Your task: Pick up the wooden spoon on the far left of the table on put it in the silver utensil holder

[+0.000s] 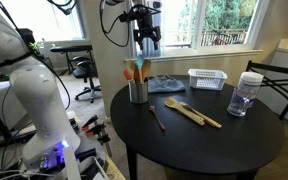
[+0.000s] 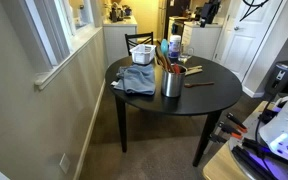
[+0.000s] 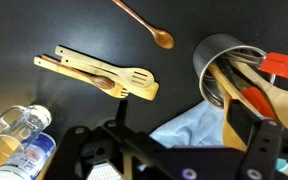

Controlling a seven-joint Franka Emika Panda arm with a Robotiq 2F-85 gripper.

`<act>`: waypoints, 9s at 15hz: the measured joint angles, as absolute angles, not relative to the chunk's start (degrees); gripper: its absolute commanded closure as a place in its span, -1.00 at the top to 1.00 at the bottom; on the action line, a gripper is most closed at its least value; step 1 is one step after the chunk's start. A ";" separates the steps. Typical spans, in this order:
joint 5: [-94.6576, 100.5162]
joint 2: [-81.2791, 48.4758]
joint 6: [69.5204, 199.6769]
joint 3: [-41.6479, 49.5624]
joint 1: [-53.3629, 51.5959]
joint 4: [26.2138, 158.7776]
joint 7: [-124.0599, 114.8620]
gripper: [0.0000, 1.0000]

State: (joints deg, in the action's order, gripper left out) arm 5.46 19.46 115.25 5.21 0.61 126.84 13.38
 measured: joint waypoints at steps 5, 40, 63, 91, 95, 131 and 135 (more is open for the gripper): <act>5.46 19.45 115.25 5.21 0.61 126.84 13.38 1.00; -18.63 -13.32 96.36 9.55 7.09 90.03 23.43 1.00; -8.91 -21.13 91.37 6.27 12.62 80.74 49.36 1.00; 11.78 -42.36 89.01 0.40 8.10 67.47 80.32 1.00; 11.97 -41.59 94.63 0.46 8.11 72.29 80.32 1.00; 32.86 -33.92 145.58 5.76 4.16 113.97 62.73 1.00; 39.01 -32.59 152.42 7.28 3.75 118.14 59.82 1.00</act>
